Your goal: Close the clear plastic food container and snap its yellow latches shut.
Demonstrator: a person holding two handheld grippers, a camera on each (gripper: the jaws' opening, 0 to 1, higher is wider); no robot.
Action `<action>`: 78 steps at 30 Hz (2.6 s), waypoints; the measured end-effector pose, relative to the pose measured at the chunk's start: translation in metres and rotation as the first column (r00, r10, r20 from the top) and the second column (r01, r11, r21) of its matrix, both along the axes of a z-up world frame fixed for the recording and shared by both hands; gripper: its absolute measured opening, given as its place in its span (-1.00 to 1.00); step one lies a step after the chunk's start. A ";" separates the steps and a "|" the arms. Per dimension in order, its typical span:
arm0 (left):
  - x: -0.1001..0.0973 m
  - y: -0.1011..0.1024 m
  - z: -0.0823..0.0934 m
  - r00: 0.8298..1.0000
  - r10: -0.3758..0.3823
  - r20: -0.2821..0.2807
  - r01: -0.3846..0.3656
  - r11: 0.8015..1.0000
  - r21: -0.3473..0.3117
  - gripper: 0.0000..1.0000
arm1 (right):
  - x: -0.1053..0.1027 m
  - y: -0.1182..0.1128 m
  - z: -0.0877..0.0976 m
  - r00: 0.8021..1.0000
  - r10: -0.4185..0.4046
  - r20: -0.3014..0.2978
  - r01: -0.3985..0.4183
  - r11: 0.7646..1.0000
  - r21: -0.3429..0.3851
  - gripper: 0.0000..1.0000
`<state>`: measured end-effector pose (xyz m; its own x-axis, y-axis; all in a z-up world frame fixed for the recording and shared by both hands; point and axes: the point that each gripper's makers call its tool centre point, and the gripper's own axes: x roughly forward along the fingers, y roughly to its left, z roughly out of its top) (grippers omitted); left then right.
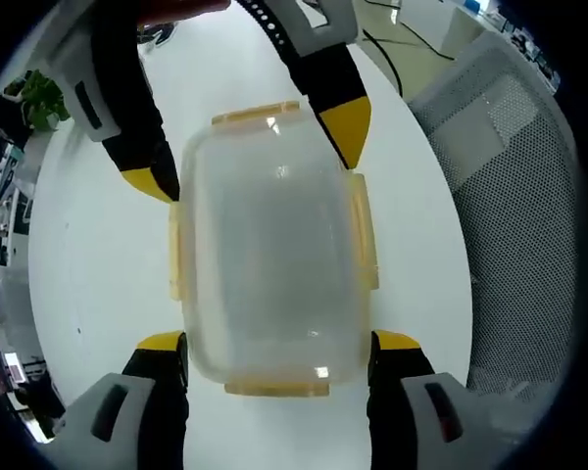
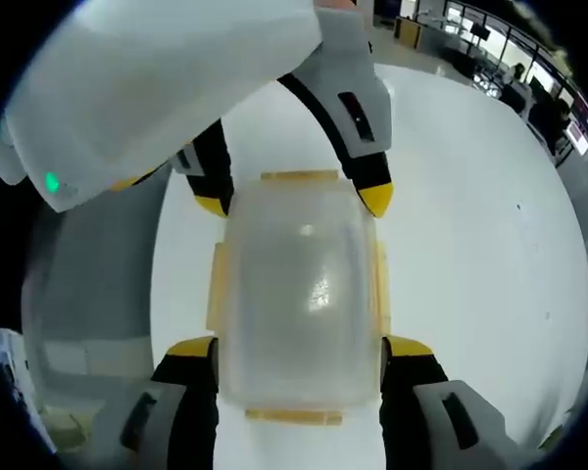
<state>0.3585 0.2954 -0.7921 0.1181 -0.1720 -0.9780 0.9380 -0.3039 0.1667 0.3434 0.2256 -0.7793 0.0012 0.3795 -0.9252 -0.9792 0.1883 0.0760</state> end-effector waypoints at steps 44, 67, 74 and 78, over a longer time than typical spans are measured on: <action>-0.015 0.003 -0.001 0.988 0.153 -0.034 -0.154 0.988 -0.017 0.48 | -0.010 -0.003 -0.005 0.994 0.079 0.071 -0.080 0.997 0.009 0.42; -0.017 0.012 -0.001 0.985 0.168 -0.027 -0.169 0.985 -0.032 0.49 | -0.011 0.010 -0.006 0.994 0.070 0.079 -0.069 0.998 -0.006 0.43; -0.015 0.028 -0.002 0.986 0.166 -0.010 -0.166 0.986 -0.008 0.49 | -0.009 0.025 -0.007 0.995 0.064 0.077 -0.064 0.998 0.004 0.44; -0.013 0.035 -0.002 0.986 0.164 -0.011 -0.164 0.986 -0.020 0.49 | -0.009 0.032 -0.007 0.995 0.057 0.077 -0.058 0.998 0.003 0.44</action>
<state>0.3452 0.3304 -0.7944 0.1376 -0.1712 -0.9756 0.9763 -0.1426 0.1627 0.3348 0.2580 -0.7860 0.0501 0.3855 -0.9213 -0.9914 0.1312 0.0010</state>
